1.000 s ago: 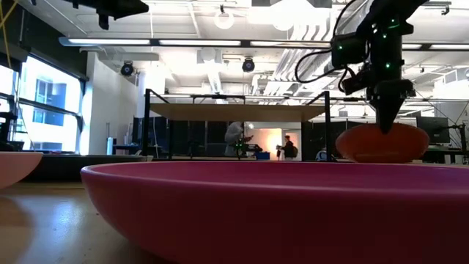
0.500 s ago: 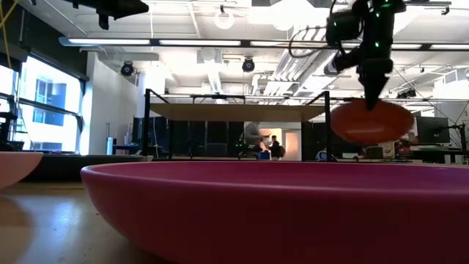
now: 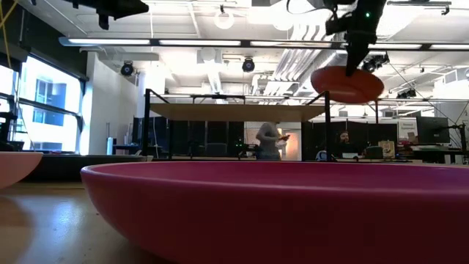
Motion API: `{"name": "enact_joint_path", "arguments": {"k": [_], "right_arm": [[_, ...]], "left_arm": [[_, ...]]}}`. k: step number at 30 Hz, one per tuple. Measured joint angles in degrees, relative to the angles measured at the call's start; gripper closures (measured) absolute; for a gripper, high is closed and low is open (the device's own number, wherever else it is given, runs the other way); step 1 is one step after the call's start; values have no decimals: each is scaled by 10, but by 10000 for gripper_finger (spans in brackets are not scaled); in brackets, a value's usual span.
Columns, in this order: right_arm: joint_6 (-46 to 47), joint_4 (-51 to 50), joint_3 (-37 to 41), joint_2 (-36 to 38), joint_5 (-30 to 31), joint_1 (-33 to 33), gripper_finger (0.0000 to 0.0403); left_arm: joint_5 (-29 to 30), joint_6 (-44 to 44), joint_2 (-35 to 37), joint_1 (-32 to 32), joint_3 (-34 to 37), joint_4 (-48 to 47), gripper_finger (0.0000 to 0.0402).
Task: Place and stack plates onto a shelf
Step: Put the orange plate on the shelf
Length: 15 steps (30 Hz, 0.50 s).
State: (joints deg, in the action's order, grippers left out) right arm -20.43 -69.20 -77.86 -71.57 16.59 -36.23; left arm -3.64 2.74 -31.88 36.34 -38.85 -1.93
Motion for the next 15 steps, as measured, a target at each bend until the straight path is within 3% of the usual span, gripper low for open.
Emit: {"name": "enact_joint_path", "arguments": {"k": [15], "right_arm": [[-131, 84, -36, -2, -3, 25, 403]], "left_arm": [[0, 0, 0, 0, 0, 0, 394]]}}
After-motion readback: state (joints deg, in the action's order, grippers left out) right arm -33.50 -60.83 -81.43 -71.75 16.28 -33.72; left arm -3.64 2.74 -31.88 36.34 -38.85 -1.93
